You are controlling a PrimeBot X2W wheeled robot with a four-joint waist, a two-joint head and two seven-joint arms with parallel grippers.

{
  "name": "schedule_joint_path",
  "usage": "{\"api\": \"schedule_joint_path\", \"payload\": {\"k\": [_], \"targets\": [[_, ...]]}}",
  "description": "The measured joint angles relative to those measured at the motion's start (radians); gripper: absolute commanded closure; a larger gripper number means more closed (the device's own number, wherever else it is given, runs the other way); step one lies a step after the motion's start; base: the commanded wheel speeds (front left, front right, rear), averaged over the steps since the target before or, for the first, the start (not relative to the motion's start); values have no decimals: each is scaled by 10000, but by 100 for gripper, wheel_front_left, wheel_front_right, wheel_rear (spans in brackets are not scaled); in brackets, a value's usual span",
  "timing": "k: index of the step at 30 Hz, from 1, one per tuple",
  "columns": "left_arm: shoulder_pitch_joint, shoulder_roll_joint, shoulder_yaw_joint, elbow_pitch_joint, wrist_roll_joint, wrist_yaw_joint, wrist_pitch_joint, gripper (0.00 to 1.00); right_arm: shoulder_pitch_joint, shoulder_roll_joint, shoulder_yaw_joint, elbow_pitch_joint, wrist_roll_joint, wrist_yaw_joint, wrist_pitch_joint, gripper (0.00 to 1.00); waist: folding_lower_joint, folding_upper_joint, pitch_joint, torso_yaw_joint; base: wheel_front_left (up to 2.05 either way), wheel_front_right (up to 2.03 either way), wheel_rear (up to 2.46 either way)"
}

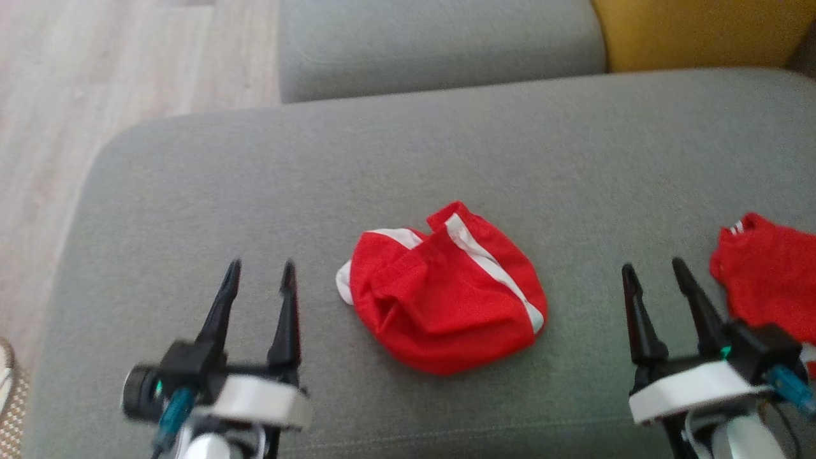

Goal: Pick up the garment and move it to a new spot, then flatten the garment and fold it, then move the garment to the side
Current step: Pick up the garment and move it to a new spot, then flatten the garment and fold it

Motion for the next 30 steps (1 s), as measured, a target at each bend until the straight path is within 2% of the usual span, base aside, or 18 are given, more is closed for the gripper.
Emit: {"api": "schedule_joint_path", "payload": {"k": [6, 11, 30], "targets": [[1536, 27, 560, -433, 414, 257, 2, 0, 1018, 29, 324, -606, -46, 0, 0, 0, 0, 0, -474, 568, 0, 0, 0], [2058, 94, 610, -663, 1003, 263, 2, 0, 2019, 88, 623, -901, -198, 0, 0, 0, 0, 0, -814, 832, 0, 0, 0], [2231, 81, 504, -497, 1279, 249, 2, 0, 2305, 92, 483, -823, -430, 0, 0, 0, 0, 0, -958, 468, 0, 0, 0]]}}
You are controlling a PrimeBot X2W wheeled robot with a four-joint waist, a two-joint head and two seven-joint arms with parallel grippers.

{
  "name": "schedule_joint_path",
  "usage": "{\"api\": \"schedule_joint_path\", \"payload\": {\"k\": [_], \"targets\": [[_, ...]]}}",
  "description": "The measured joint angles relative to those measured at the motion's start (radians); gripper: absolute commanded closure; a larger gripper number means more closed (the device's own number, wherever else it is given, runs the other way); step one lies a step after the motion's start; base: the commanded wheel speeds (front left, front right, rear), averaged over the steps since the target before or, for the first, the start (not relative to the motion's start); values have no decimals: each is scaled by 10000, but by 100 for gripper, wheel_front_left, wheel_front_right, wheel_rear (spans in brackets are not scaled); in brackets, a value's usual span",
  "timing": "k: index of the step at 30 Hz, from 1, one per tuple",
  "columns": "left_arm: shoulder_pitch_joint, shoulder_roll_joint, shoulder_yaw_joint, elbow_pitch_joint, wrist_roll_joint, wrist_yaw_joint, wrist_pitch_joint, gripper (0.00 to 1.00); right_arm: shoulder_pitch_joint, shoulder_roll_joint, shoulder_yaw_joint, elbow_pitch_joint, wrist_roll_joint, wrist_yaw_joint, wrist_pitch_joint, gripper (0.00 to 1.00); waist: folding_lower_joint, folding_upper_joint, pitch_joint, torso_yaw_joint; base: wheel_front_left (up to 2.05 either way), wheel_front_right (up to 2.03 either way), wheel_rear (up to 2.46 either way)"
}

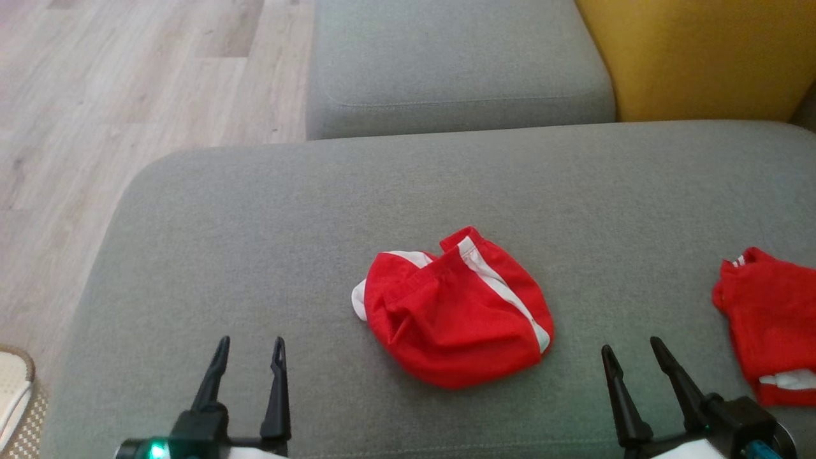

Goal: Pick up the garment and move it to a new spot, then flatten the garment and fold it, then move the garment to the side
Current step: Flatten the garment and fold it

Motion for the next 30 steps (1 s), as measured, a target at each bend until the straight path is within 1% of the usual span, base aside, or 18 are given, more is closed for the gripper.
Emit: {"api": "schedule_joint_path", "payload": {"k": [6, 10, 13, 16, 18, 19, 21, 23, 25, 27, 30], "targets": [[-220, -4, -324, 518, 230, -102, 0, 0, -52, 0, 40, 0, -2, 0, 0, 0, 0, 0, 160, -221, 0, 0, 0], [-1164, -13, -713, 1406, 226, -395, 0, 0, -245, 2, 42, 2, -115, 0, 0, 0, 0, 0, 377, -355, 0, 0, 0], [-2361, -46, -1198, 2253, 221, -780, 0, 0, -484, 0, 140, -6, -240, 0, 0, 0, 0, 0, 614, -487, 0, 0, 0], [-3838, -73, -1778, 3459, 75, -1427, 31, 0, -732, 0, 207, -12, -389, 0, 0, 0, 0, 0, 957, -651, 0, 0, 0], [-4878, -104, -2184, 4130, -33, -1762, 234, 0, -878, 0, 192, -25, -476, 0, 0, 0, 0, 0, 1221, -761, 0, 0, 0], [-5416, -117, -2395, 4385, -201, -1858, 311, 0, -935, 0, 186, -48, -527, 0, 0, 0, 0, 0, 1377, -813, 0, 0, 0], [-6538, -148, -2830, 4872, -550, -1971, 612, 0, -1113, 0, 188, -65, -629, 0, 0, 0, 0, 0, 1727, -916, 0, 0, 0], [-7562, -174, -3287, 5354, -1160, -2155, 1087, 0, -1342, -2, 194, -65, -696, 0, 0, 0, 0, -1, 2087, -1018, 0, 0, 0], [-8428, -201, -3747, 5902, -1440, -2215, 1538, 0, -1631, -2, 217, -79, -709, 0, 0, 0, 0, -1, 2443, -1137, 0, 0, 0], [-9076, -228, -4065, 6445, -1570, -2213, 1887, 0, -1876, -4, 272, -130, -709, 0, 0, 0, 0, -1, 2762, -1279, 0, 0, 0], [-9627, -230, -4452, 7124, -1929, -2219, 2309, 0, -2112, -4, 322, -190, -709, 0, 0, 0, 0, -1, 3114, -1545, 0, 0, 0]]}}
